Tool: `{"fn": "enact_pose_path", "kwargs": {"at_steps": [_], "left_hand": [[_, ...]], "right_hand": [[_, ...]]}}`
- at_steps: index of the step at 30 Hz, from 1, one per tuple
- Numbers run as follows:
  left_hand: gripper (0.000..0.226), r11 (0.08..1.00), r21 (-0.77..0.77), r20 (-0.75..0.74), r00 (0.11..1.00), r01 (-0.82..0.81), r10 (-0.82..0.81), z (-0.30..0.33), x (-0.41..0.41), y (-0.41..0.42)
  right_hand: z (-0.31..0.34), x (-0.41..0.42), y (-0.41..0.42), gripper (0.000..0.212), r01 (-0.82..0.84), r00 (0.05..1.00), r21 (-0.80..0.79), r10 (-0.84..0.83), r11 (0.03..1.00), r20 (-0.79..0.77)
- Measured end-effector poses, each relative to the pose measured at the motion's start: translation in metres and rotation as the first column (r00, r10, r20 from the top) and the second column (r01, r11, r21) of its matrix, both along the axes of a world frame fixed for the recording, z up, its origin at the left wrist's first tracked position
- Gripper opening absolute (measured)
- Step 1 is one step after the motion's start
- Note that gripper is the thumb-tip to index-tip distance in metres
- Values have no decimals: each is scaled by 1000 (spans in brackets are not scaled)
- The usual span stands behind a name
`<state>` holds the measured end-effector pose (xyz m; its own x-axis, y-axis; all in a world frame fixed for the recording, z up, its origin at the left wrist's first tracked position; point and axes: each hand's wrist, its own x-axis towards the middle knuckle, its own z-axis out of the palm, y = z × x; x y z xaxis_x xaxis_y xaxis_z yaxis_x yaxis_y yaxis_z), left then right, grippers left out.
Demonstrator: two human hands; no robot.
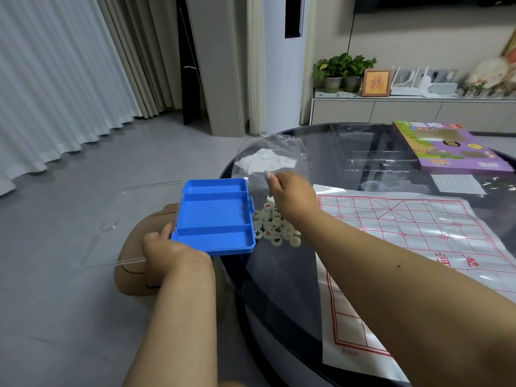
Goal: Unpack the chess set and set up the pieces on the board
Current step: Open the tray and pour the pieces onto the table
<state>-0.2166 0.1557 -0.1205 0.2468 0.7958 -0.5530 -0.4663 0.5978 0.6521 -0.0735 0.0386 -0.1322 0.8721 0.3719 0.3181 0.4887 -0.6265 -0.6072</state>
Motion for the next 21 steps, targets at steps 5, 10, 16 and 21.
{"fn": "enact_pose_path", "kwargs": {"at_steps": [5, 10, 16, 21], "left_hand": [[40, 999, 48, 132, 991, 23, -29, 8, 10, -6], [34, 984, 153, 141, 984, 90, -112, 19, 25, -22], [41, 910, 339, 126, 947, 240, -296, 24, 47, -54], [39, 880, 371, 120, 924, 298, -364, 24, 60, -74]], "right_hand": [[13, -17, -9, 49, -30, 970, 165, 68, 986, -231], [24, -27, -25, 38, 6, 858, 413, 208, 911, -469], [38, -23, -55, 25, 87, 729, 595, 356, 799, -585], [52, -22, -85, 38, 76, 655, 668, 468, 741, -594]]}}
